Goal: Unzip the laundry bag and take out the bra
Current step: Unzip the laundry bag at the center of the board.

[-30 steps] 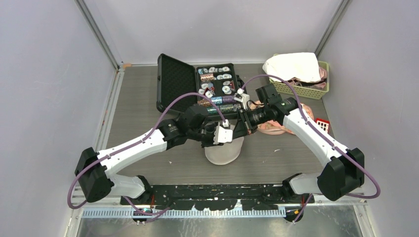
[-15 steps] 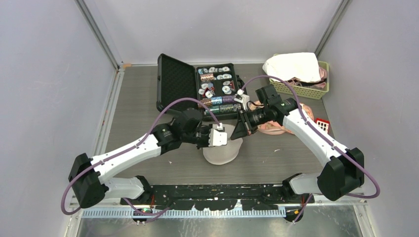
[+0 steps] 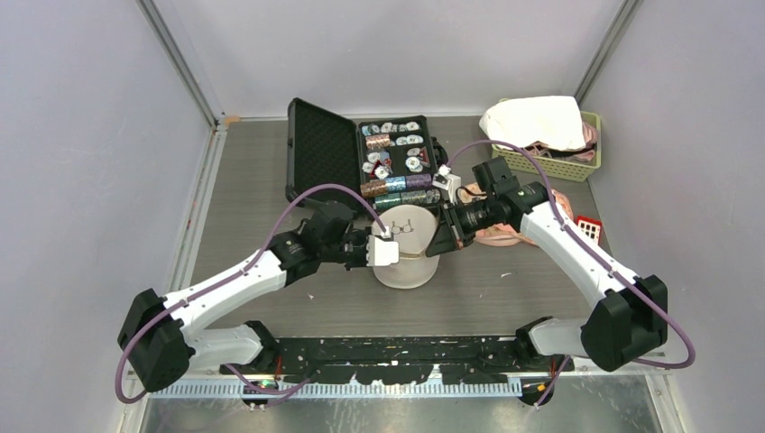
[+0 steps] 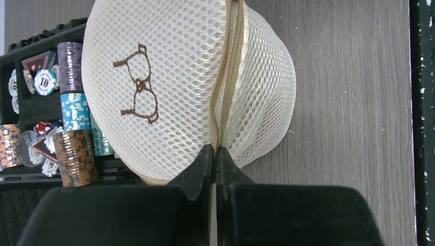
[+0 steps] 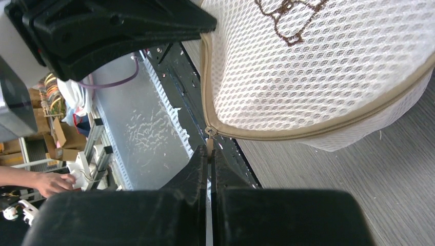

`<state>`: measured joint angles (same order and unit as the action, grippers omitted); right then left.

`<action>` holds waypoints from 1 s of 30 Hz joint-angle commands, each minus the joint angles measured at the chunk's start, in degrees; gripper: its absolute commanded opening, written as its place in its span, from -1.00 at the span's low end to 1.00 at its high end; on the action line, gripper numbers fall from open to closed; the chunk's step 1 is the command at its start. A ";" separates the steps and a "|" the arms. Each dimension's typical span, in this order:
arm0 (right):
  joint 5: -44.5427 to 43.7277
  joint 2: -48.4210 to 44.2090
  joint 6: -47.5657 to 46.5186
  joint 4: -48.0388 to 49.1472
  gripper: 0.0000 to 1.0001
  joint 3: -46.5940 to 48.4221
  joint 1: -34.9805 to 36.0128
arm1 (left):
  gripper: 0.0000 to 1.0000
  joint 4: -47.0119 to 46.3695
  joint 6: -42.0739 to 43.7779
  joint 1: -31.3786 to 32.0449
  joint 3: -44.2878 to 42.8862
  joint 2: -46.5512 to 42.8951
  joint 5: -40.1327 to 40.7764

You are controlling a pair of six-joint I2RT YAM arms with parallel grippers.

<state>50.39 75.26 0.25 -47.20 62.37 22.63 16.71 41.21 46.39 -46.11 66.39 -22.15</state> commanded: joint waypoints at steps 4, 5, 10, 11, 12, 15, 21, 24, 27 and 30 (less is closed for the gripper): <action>2.24 -3.73 0.97 0.46 -0.99 -0.58 -0.30 | -0.88 2.97 0.58 -1.31 -2.93 -0.12 -0.46; 2.40 -3.61 1.47 0.80 -0.99 -0.47 -0.30 | -0.75 5.00 0.50 -1.12 -4.60 -0.11 -1.94; 2.89 -2.40 2.32 2.37 -0.99 0.20 -0.02 | -0.25 8.82 -2.19 2.34 -10.15 0.19 -4.04; 2.87 -2.21 2.30 2.48 -0.99 0.28 0.02 | -0.23 8.76 -2.58 3.02 -10.81 0.36 -4.04; 2.94 -2.00 2.30 2.61 -0.99 0.44 0.05 | -0.20 8.66 -2.93 3.69 -11.57 0.62 -4.04; 3.00 -1.59 2.41 2.81 -0.99 0.64 0.14 | -0.17 8.07 -3.90 5.38 -13.29 2.21 -3.80; 2.92 -1.44 3.15 3.66 -0.99 0.57 0.28 | -0.16 3.87 -7.48 7.45 -15.88 6.90 -3.60; 2.71 -1.51 3.19 3.54 -0.99 0.74 0.31 | -0.22 3.42 -8.60 7.87 -17.30 9.17 -3.51; 2.48 -1.57 2.67 2.93 -0.99 0.50 0.30 | -0.37 2.70 -9.21 7.91 -16.96 9.69 -2.94; 2.19 -1.69 2.40 2.82 -0.99 0.47 0.26 | -0.64 2.57 -9.48 7.93 -16.01 9.51 -2.70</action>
<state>51.70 73.91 2.85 -45.52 61.69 22.72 22.52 33.19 54.04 -60.95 76.58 -24.53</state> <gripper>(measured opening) 0.037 0.248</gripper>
